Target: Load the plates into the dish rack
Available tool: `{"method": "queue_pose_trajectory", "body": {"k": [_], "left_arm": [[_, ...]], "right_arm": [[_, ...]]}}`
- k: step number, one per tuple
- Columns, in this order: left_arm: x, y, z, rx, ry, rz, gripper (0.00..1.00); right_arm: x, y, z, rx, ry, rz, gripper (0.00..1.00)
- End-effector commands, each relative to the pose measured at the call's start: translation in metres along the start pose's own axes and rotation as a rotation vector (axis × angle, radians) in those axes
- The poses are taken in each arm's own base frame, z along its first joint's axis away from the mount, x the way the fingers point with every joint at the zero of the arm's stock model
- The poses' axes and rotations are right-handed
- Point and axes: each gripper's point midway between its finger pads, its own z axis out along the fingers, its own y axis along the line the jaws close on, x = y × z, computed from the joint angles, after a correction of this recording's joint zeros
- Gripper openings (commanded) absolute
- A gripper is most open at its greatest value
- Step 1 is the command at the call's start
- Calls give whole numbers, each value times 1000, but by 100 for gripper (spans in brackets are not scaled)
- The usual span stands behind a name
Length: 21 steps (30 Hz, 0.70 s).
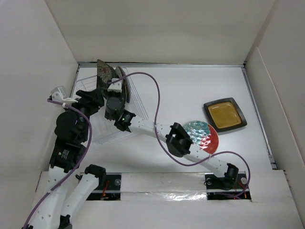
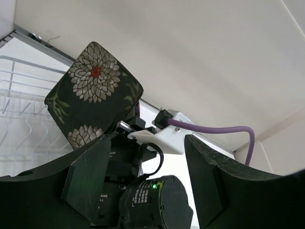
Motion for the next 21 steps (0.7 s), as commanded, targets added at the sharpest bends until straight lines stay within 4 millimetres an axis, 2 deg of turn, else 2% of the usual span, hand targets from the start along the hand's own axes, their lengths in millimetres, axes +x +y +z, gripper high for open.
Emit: {"method": "queue_pose_trajectory", "body": {"k": [1,7,10,11,12,13,14,17,19,21], "left_arm": [[-2,-7,4,34,-15,-12,60],[5,-3,10,13,1,-2,60],[9,-1,16,-11,21,0,60],[13,0,19,-23,37,4,60],[15,1,21,-29,45,5,60],[16,1,22,-40,57,8,60],[20,3,26,-57,72,7,60],[22,4,32,-80,84,8,60],[21,5,34,-95,83,12,61],[25,8,39,-116,100,29,63]], "right_arm": [[-46,-5,9,34,-78,169,0],[-70,-4,9,-2,-128,201,0],[-63,1,-2,-68,-117,184,0],[-60,7,-12,-103,-109,197,7],[-40,9,-24,-136,-84,168,11],[-51,12,-31,-163,-90,192,16],[-50,15,-38,-184,-85,198,23],[-52,26,-63,-247,-90,174,35],[-57,31,-76,-273,-106,180,37],[-59,32,-84,-303,-106,171,45]]}}
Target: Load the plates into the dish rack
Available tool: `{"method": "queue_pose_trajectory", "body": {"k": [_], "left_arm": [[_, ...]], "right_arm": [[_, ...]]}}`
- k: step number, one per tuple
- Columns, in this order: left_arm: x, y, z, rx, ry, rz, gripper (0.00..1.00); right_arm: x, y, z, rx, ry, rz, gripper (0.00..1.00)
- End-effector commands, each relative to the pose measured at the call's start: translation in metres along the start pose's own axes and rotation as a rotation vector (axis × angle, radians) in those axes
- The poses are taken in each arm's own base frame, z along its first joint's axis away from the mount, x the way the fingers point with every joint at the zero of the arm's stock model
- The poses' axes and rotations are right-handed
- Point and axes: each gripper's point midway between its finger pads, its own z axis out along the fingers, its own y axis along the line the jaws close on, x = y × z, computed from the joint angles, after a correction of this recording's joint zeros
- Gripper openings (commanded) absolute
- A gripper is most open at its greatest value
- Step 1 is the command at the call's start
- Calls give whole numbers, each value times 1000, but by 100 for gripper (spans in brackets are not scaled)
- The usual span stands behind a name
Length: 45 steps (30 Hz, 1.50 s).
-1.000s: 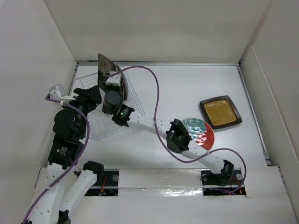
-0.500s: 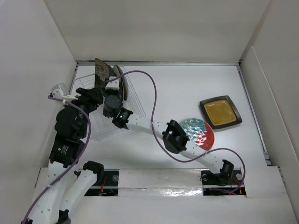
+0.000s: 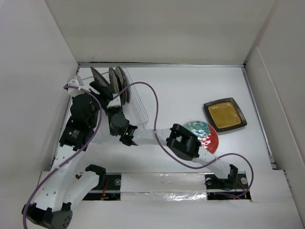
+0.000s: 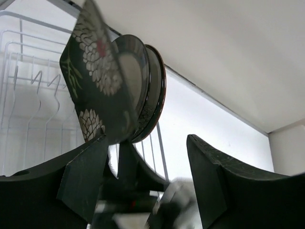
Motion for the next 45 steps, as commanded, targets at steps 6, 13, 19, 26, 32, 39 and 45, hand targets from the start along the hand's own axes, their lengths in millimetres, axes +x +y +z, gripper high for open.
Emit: {"method": "queue_pose_trajectory", "body": {"k": [6,13,19,26,32,39,45], "left_arm": [[-10,-9,24,-56,19,44,74],[9,25,37,-234,60,70,68],[4,37,25,-258,31,28,71],[36,44,25,-248,150,81,69],[69,17,20,-118,246,159,59],[89,-2,32,-15,329,207,51],[110,22,54,-152,376,266,55]], "right_arm": [[-72,7,-29,-98,-100,203,59],[-62,4,-21,-120,-35,208,47],[-58,-15,-27,-132,-11,276,63],[-79,-60,-52,-178,2,303,87],[-107,-97,-61,-215,12,369,95],[-120,-143,-65,-210,77,417,79],[-111,-170,-78,-189,114,390,79]]}}
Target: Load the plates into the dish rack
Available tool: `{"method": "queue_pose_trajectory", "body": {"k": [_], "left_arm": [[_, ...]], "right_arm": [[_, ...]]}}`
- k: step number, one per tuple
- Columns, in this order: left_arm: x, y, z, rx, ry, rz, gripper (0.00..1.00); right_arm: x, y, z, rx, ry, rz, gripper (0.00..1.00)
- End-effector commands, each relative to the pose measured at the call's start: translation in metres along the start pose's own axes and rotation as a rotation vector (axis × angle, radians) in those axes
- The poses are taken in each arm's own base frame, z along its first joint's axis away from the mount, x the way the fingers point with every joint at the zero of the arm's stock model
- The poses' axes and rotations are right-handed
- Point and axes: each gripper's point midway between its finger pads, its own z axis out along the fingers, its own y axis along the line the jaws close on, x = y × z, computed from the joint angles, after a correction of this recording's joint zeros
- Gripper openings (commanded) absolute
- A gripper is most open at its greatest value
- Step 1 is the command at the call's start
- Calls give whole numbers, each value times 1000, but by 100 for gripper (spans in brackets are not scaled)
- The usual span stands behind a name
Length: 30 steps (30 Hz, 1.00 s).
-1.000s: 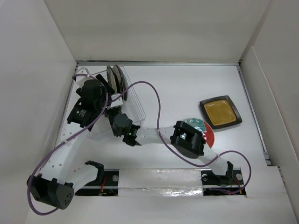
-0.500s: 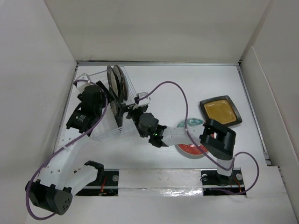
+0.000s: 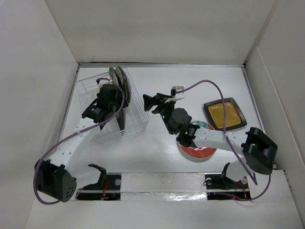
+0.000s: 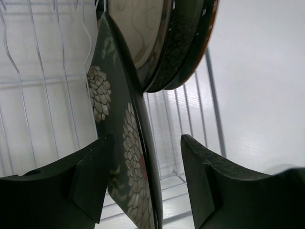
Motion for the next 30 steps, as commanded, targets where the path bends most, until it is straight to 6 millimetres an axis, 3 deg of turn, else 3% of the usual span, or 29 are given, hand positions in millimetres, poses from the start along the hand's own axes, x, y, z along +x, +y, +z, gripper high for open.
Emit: {"method": "queue_pose_trajectory", "body": {"k": [1,5,7,8,11,12,16,22,30], "left_arm": [[-15,2,5,-51,-35,6,54],[-17,-4,16,-53,-37,-17,48],[-18,-7,26,-61,-34,-20,32],[-21,-8,25,-57,-40,-22,32],[-16,-7,31,-73,-13,-7,5],[-17,-7,28,-72,-20,-10,0],[-35,-8,8,-55,-67,-23,0],[-89,-13,-40,-26,-219,-52,0],[-128,-40,-73,157,-377,-87,0]], "right_arm": [[9,-10,-10,7,53,0,79],[12,-18,-17,10,76,8,80],[13,-21,-21,12,84,8,80],[14,-22,-22,12,88,5,80],[14,-31,-25,31,90,2,80],[11,-34,-24,36,86,7,80],[8,-40,-21,45,84,8,80],[17,-41,-16,42,102,11,80],[21,-41,-15,43,108,8,80]]}}
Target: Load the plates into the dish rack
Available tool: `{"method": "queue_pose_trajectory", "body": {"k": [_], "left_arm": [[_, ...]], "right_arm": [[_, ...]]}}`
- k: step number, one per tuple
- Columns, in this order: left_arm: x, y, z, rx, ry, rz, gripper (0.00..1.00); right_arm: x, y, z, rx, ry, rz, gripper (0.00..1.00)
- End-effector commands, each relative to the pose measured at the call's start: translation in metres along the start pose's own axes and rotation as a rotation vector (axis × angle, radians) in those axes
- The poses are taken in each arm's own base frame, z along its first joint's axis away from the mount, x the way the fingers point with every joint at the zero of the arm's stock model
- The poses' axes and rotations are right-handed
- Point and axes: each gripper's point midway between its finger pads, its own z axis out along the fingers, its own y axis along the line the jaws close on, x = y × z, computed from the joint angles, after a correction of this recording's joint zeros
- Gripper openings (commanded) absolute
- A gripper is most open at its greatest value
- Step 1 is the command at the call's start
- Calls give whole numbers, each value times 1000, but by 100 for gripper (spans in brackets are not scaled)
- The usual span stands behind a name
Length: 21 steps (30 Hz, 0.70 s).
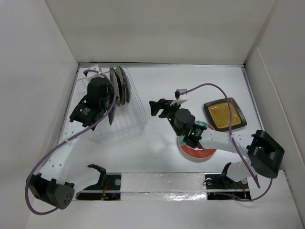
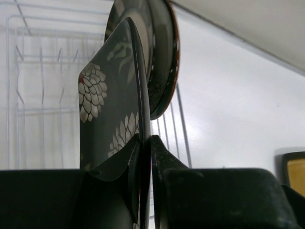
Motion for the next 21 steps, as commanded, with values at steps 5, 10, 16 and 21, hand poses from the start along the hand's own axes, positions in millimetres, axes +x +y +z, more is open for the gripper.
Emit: {"method": "queue_pose_trajectory", "body": {"k": [5,10,16,21], "left_arm": [[-91,-51,-30,228,-303,-99,0],[-137,-65,-32,288,-435,-91,0],[-150,-74,-12,298,-498,-11,0],[-155,-61,9,299,-518,23,0]], "right_arm": [[-12,7,2,-19,-28,29,80],[-10,2,-2,-6,-23,24,80],[-9,-8,-10,14,-19,25,80],[-11,-8,-14,6,-26,37,80]]}}
